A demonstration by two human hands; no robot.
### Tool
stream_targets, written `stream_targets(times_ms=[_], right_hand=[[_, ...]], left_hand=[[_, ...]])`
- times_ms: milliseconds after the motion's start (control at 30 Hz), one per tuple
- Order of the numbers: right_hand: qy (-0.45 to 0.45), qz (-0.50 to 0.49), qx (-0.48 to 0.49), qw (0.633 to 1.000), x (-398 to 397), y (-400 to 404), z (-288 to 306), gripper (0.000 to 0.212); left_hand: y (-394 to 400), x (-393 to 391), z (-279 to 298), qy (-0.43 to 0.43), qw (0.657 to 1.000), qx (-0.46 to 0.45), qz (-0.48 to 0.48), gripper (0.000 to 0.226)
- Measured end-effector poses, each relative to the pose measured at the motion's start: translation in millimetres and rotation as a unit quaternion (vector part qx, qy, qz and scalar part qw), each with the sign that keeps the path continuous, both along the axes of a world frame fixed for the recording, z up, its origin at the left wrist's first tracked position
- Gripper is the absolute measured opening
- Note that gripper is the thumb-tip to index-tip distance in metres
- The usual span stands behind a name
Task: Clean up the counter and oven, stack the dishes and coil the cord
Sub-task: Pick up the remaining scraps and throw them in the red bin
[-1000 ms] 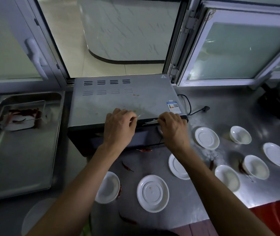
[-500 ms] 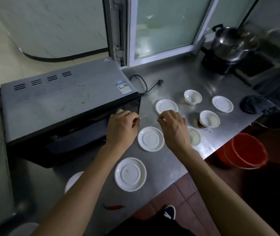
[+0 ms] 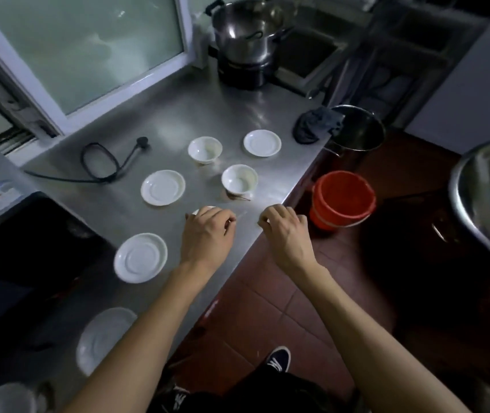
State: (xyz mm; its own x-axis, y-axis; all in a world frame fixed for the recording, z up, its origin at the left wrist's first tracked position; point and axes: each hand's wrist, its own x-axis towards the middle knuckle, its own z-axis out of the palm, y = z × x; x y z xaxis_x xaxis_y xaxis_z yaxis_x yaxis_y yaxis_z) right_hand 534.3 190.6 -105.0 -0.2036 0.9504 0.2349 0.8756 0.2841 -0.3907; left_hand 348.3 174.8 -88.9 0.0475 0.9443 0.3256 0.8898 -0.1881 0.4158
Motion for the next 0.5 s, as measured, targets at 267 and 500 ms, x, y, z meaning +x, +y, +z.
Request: stream_targets(times_ms=[267,500], right_hand=[[0.003,-0.078,-0.019,0.997,141,15,-10,0.007],[0.008,-0.177,-0.022,0.984,230,15,-17,0.013]], left_hand=[[42,136,-6,0.003,0.996,-0.028,-0.081,0.005],[80,225,-16,0.011,0.987,-0.046,-0.152,0.004]])
